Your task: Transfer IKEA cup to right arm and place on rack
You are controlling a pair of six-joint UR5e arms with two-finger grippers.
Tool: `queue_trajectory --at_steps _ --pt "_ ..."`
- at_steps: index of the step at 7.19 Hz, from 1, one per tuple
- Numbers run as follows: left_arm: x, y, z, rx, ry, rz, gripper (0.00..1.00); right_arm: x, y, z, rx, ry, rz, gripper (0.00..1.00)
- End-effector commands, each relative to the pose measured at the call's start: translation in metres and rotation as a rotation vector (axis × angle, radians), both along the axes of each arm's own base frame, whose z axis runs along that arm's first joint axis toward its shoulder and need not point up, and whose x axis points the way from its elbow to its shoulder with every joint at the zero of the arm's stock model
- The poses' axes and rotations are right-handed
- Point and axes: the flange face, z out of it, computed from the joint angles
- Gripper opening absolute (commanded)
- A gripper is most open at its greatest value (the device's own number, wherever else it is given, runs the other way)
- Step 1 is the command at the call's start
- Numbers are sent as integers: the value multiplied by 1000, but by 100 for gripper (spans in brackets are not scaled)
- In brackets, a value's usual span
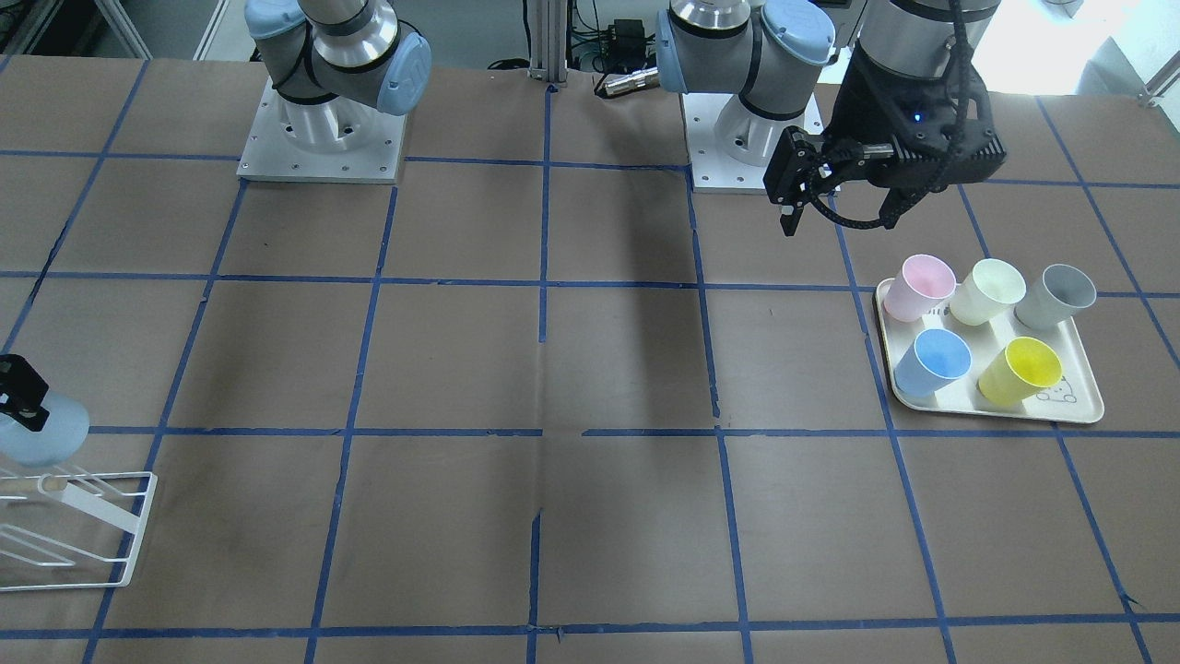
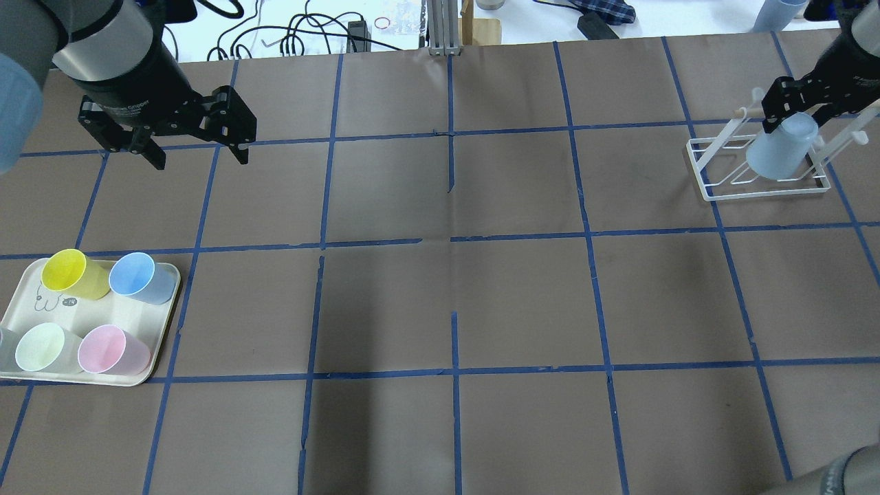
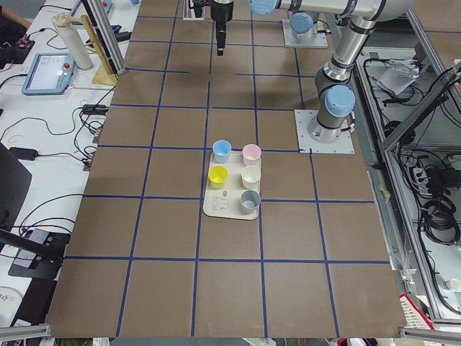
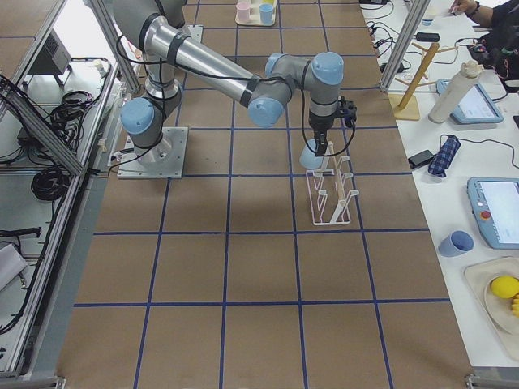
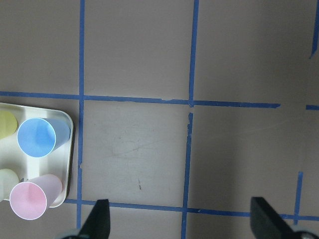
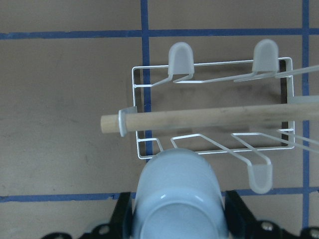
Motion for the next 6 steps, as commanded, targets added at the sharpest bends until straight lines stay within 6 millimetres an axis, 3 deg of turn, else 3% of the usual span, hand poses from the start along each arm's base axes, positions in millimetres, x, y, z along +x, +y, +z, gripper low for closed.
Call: queue_trajectory --at_steps 1,2,3,4,6 --pt "-4 -1 0 -16 32 -8 100 -4 -9 -18 -2 -3 0 17" --pt "-6 0 0 -17 43 -10 100 -4 -11 -23 2 -5 0 37" --pt "-6 0 -2 -13 43 -12 100 -4 -11 -23 2 -8 -8 73" --pt "-7 1 -3 -11 43 -13 100 -3 -11 -23 3 -9 -10 100" --pt "-8 0 -5 -8 45 -15 100 1 -8 -2 -6 0 -7 100"
